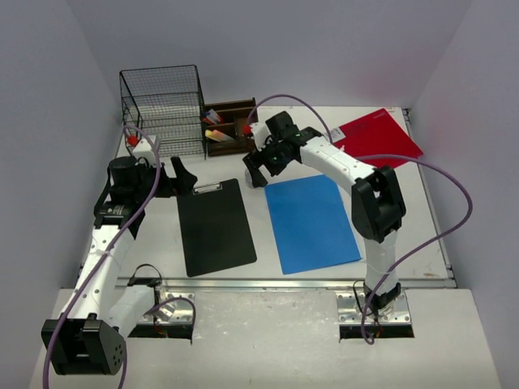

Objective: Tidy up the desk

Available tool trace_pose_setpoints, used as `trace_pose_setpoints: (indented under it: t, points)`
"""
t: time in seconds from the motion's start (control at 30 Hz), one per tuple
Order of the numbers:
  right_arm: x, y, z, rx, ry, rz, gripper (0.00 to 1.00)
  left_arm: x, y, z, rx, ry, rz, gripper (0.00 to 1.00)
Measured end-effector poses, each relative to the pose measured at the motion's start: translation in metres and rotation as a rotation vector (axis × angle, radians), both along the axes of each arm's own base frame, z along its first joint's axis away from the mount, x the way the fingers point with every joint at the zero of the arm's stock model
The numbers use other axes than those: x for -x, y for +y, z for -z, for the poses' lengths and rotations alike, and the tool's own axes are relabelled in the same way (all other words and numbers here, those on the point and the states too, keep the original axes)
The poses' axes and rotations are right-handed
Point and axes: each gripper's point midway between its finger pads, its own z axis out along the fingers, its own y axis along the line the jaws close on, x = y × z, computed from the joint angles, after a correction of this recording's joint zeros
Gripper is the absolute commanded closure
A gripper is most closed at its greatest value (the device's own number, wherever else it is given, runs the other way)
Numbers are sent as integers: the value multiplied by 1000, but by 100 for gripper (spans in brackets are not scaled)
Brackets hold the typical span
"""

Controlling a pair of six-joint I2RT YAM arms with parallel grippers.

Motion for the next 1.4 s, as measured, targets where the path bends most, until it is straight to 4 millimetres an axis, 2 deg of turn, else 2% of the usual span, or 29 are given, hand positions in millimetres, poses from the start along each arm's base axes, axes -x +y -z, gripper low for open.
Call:
trace_pose_setpoints:
  t: [0.1, 0.33, 0.57, 0.77, 0.83, 0.97, 1.17, 1.4]
  points:
    - [-3, 3, 15, 23, 50, 14, 1, 1, -1, 1, 4, -1, 5, 0]
    - [-25, 13, 32, 35, 54, 42, 1, 3, -3, 8, 13, 14, 11, 0]
    - [-40, 16, 65, 84, 53, 65, 1, 1, -4, 6, 28, 5, 11, 0]
    - [-45, 20, 82, 123, 36, 66, 2, 1, -5, 11, 36, 9, 9, 0]
    - [-44, 22, 82, 126, 30, 61, 7, 2, -5, 14, 39, 12, 7, 0]
    - [-45, 28, 80, 122, 9, 47, 27, 3, -5, 20, 46, 26, 4, 0]
    - [-46, 33, 79, 120, -10, 26, 56, 2, -6, 18, 52, 19, 1, 0]
    - [-46, 32, 78, 124, -18, 8, 77, 1, -6, 17, 54, 15, 1, 0]
